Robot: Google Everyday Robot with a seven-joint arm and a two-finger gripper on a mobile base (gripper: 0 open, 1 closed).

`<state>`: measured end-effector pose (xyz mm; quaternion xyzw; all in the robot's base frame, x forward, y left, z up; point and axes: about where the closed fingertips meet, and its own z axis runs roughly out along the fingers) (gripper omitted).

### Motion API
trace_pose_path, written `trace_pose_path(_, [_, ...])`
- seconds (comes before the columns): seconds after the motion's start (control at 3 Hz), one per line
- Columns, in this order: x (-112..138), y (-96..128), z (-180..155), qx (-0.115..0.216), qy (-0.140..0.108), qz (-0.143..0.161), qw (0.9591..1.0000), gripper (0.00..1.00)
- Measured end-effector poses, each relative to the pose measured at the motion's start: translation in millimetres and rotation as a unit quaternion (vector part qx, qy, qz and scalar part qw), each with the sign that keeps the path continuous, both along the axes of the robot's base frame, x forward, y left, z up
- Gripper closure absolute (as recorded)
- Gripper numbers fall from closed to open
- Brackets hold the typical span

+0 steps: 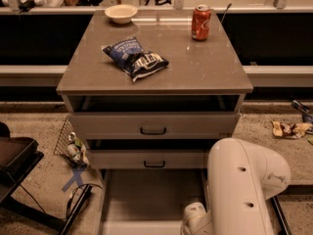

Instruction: Open bottom drawer

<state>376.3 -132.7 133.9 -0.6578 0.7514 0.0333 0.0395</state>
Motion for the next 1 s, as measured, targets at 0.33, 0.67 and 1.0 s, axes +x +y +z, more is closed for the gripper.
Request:
trace_pose_path(0.33, [-0.9,0.2,-0.6,0.000,0.001,0.000,1.0000,0.15])
trace_pose_path(0.67, [-1.3,0.4,-1.2,0.000,0.002,0.000,1.0000,0.00])
trace_pose_path(1.0, [-1.4,0.4,-1.2,0.000,0.002,0.000,1.0000,0.00])
